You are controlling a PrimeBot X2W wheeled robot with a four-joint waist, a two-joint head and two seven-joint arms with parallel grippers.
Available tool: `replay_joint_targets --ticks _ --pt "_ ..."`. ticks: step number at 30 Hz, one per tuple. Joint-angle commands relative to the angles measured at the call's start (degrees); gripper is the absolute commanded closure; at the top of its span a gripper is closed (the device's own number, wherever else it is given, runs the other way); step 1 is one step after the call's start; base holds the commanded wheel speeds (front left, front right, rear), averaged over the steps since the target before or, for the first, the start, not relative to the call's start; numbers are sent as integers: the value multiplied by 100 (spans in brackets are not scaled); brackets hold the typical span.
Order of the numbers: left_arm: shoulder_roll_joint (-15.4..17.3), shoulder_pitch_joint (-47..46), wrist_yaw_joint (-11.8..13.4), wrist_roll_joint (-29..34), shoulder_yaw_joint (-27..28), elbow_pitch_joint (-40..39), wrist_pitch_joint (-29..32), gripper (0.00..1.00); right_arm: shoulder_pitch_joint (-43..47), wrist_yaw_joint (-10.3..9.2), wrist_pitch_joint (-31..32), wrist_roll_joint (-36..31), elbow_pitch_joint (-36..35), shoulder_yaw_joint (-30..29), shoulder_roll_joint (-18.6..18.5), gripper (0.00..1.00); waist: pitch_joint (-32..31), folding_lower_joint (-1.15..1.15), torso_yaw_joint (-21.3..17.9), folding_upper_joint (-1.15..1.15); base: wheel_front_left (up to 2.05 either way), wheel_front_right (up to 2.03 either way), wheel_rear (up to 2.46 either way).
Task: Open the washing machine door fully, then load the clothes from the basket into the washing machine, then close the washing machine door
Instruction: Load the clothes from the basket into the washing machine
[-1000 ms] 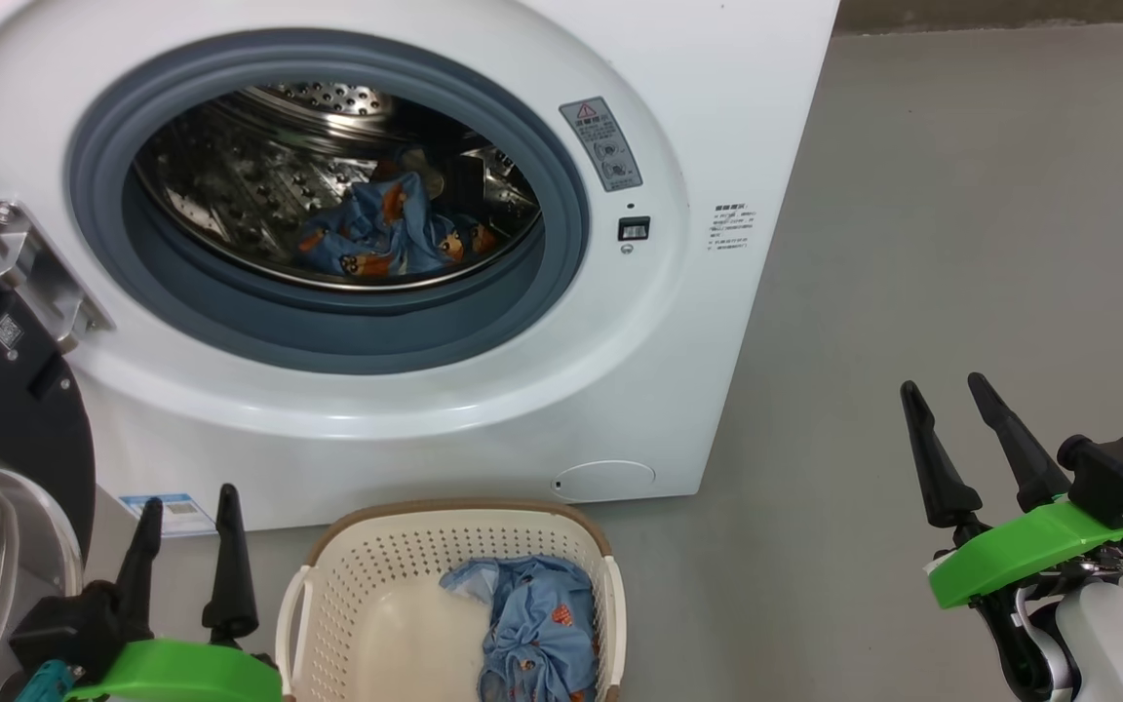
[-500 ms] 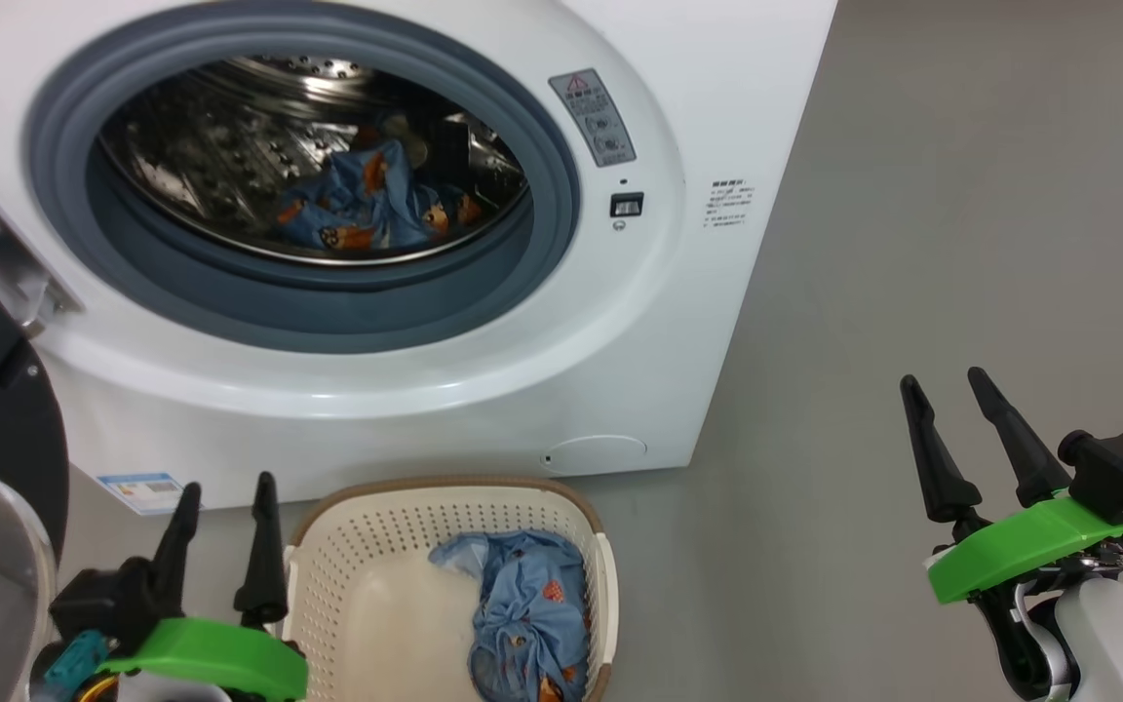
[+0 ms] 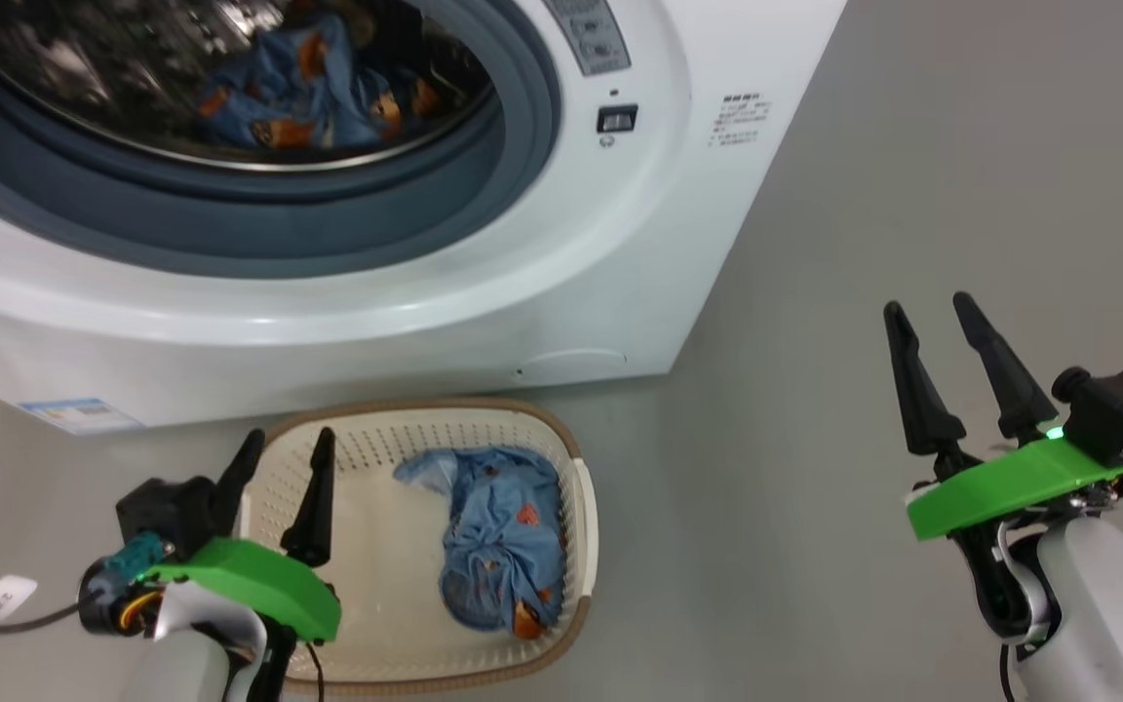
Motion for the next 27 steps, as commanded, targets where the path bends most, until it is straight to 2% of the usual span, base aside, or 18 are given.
replay_joint_targets --ticks 1,14,18,27 --pt "149 -268 -59 41 113 74 9 0 -153 26 -46 -56 -155 34 -20 0 474 -1 -186 0 0 0 0" --pt "17 -1075 -342 -28 -469 1333 284 0 -398 26 -46 -96 -198 -42 225 0 1375 -1 -407 0 0 0 0" --pt "-1 -1493 -376 -17 -840 1850 476 0 -510 26 -46 -104 -208 -74 296 0 1788 -1 -455 0 0 0 0" --pt "-6 -2139 -384 -370 -1522 2371 631 0 -730 26 -46 -116 -251 -11 475 0 2484 -1 -594 0 0 0 0"
